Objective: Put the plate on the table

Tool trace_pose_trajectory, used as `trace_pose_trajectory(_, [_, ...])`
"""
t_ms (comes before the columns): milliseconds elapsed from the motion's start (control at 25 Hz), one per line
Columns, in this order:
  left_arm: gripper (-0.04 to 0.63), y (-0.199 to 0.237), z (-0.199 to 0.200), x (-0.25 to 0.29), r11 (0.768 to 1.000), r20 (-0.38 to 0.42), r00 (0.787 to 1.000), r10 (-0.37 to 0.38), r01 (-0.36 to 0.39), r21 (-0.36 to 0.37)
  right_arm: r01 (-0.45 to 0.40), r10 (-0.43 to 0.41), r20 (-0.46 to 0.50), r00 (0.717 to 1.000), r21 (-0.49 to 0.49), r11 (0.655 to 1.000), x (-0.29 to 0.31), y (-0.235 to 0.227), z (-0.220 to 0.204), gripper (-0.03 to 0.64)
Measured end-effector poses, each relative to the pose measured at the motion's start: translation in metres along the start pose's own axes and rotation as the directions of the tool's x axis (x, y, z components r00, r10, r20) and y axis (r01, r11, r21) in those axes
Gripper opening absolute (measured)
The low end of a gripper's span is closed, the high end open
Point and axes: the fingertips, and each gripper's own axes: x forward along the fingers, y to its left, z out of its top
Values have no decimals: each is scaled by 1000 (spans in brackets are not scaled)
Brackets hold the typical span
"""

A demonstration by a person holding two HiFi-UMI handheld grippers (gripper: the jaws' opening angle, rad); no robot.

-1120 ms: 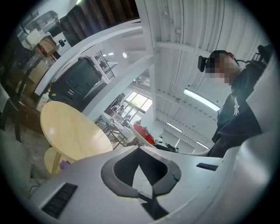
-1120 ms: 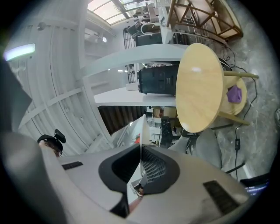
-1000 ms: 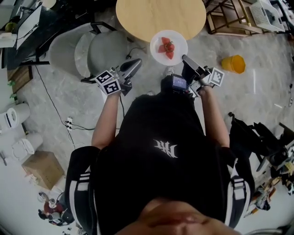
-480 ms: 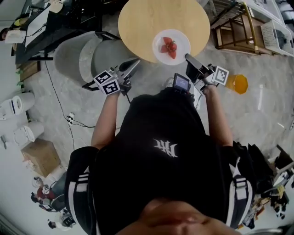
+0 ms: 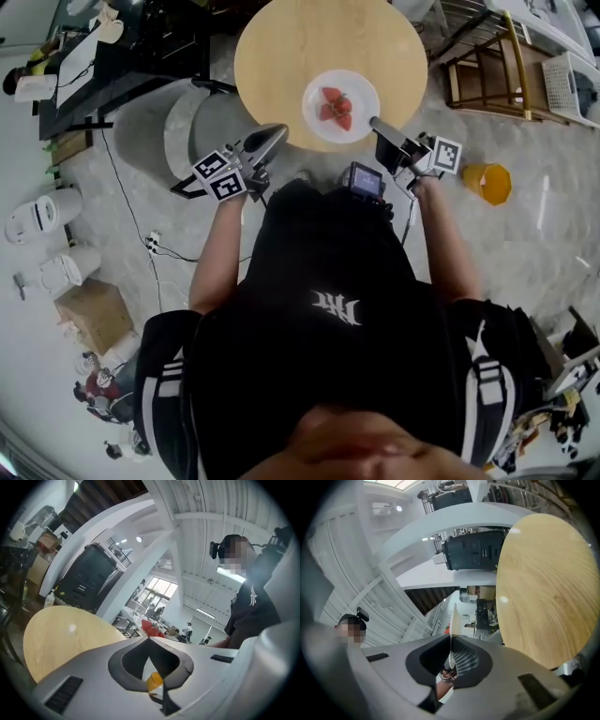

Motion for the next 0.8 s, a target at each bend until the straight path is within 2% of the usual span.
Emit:
trace_pose_trajectory(360, [2,37,16,11,998,2,999,-52,52,-27,51,-51,11,999,-2,999,24,-8,12,9])
trace_pose_trajectory(800, [2,99,44,8,987,39,988,-149,151,-59,119,-114,101,988,-41,992,70,-7,32,11])
